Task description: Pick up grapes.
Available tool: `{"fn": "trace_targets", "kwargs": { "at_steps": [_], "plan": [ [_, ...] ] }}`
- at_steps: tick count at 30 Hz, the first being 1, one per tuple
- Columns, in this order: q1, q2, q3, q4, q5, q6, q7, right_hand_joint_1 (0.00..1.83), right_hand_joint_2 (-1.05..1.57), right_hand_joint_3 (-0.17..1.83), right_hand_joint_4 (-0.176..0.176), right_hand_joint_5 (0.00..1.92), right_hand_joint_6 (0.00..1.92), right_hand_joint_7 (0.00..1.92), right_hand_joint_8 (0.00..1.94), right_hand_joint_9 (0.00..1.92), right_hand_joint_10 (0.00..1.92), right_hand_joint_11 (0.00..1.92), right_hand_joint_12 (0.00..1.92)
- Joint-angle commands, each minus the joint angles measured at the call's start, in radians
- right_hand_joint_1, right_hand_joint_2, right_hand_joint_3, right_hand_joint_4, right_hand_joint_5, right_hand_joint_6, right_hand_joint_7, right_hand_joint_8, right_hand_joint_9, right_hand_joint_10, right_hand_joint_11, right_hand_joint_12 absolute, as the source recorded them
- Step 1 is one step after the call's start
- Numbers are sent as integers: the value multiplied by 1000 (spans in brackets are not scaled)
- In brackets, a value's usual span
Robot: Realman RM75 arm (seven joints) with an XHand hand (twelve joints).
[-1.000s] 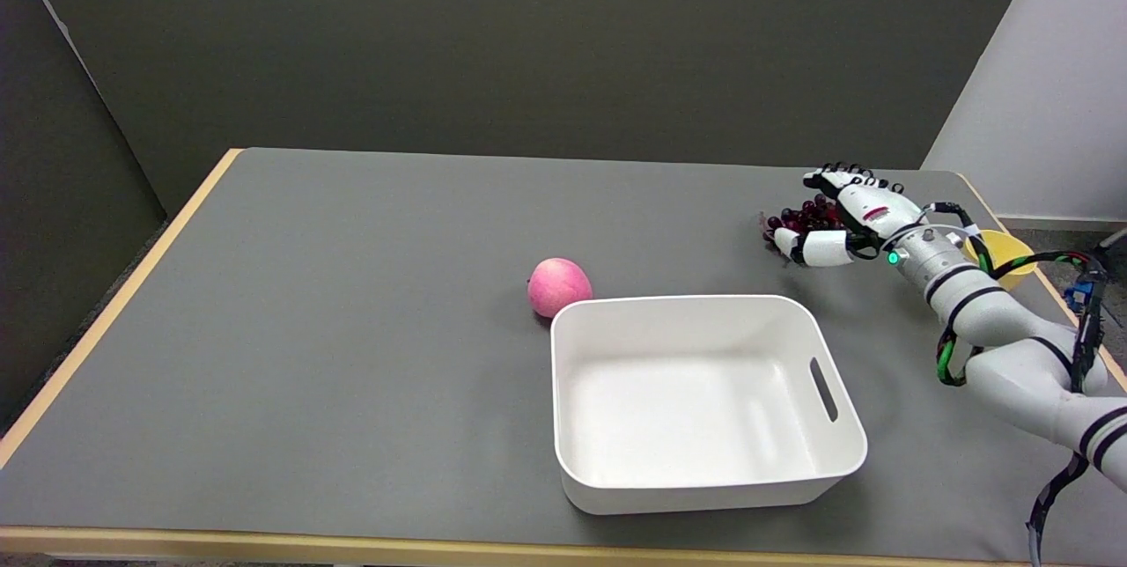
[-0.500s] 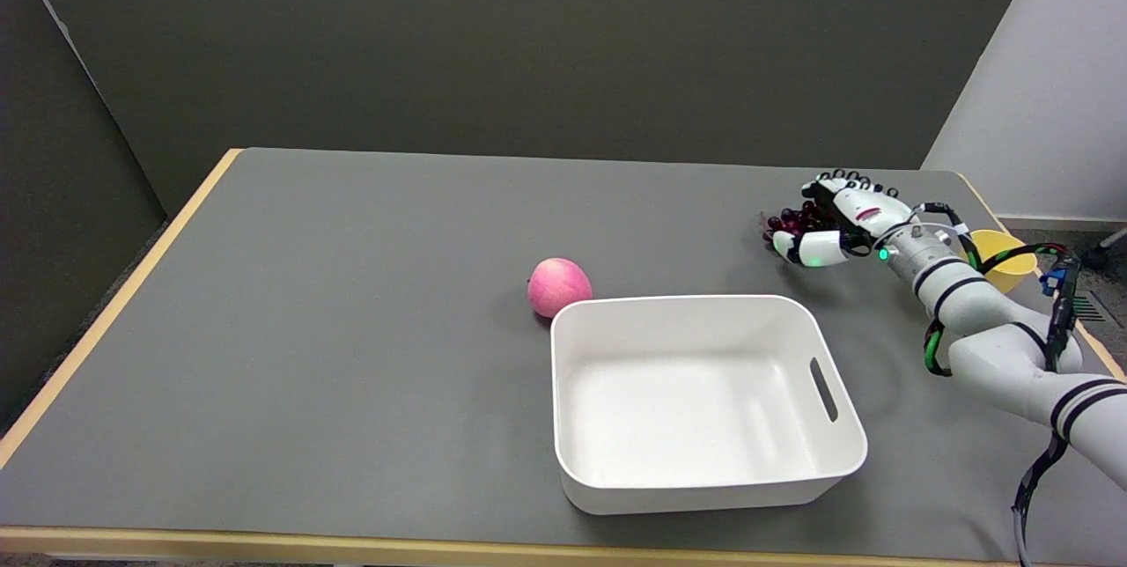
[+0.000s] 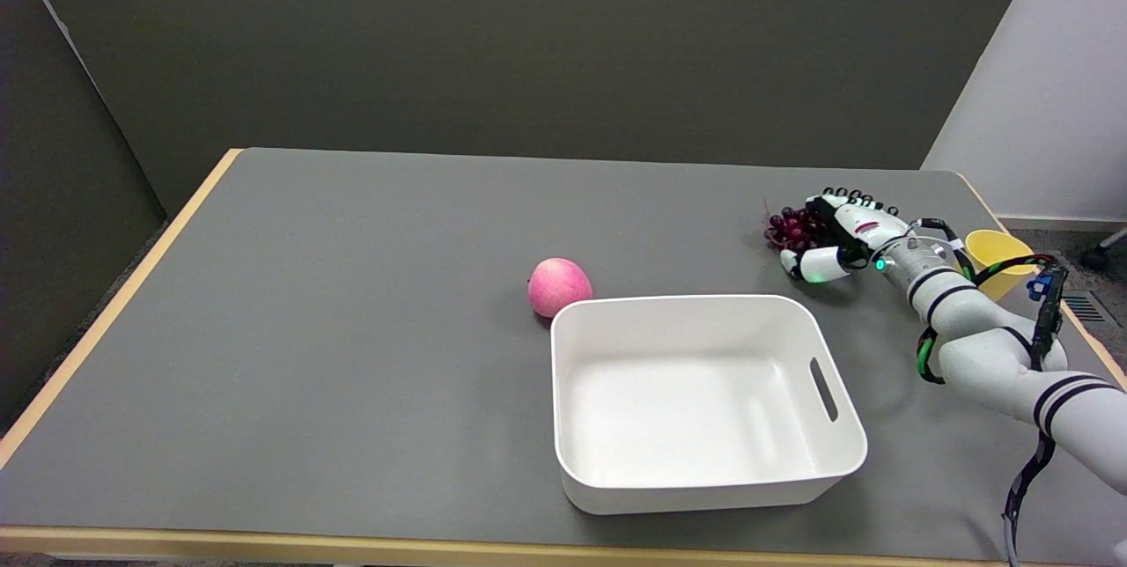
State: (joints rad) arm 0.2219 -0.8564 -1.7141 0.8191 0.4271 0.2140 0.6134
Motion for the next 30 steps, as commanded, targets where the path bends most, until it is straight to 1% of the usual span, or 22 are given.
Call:
{"fn": "trace_targets", "kwargs": {
  "at_steps": [1,2,3,4,6,8,10,12,14,16,18,19,21,27,30],
  "plan": [
    [24,-10,-27,-18,19,47,-7,818,815,907,-54,322,885,566,739,448,1047,360,1525],
    [24,-10,-26,-16,19,53,-7,901,928,714,-73,384,1092,629,973,551,1144,420,1660],
    [24,-10,-26,-13,19,60,-7,1040,1138,335,-130,492,1351,635,1305,662,1203,396,1805],
    [23,-10,-25,-8,19,66,-7,1149,1305,41,-176,577,1564,637,1580,752,1268,354,1921],
    [21,-10,-25,-2,19,79,-7,1121,1277,139,-171,563,1599,616,1661,769,1449,166,1921],
    [18,-10,-23,6,19,91,-9,953,1210,338,-120,551,1668,661,1929,825,1899,78,1921],
    [14,-10,-19,17,19,114,-9,956,1175,352,-88,596,1615,618,1941,807,1921,119,1921],
    [10,-10,-14,30,19,125,-9,968,1062,478,-30,688,1541,446,1941,711,1921,193,1921],
    [7,-10,-7,44,19,135,-9,944,991,642,7,693,1608,374,1941,674,1921,230,1921],
    [3,-10,0,58,21,138,-4,894,988,739,28,648,1728,391,1941,654,1921,269,1921],
    [-6,-5,9,89,40,149,0,853,1016,744,44,609,1791,404,1941,675,1921,299,1921],
    [-8,-4,11,99,55,155,0,836,1031,736,50,593,1812,408,1941,690,1921,313,1921],
    [-24,11,11,140,127,188,0,793,1073,725,46,546,1878,439,1941,751,1921,376,1921],
    [-76,58,29,262,238,263,0,777,1090,732,32,523,1919,469,1941,796,1921,438,1921],
    [-116,66,58,331,265,286,0,769,1105,710,33,513,1921,474,1941,814,1921,474,1921]
  ]
}}
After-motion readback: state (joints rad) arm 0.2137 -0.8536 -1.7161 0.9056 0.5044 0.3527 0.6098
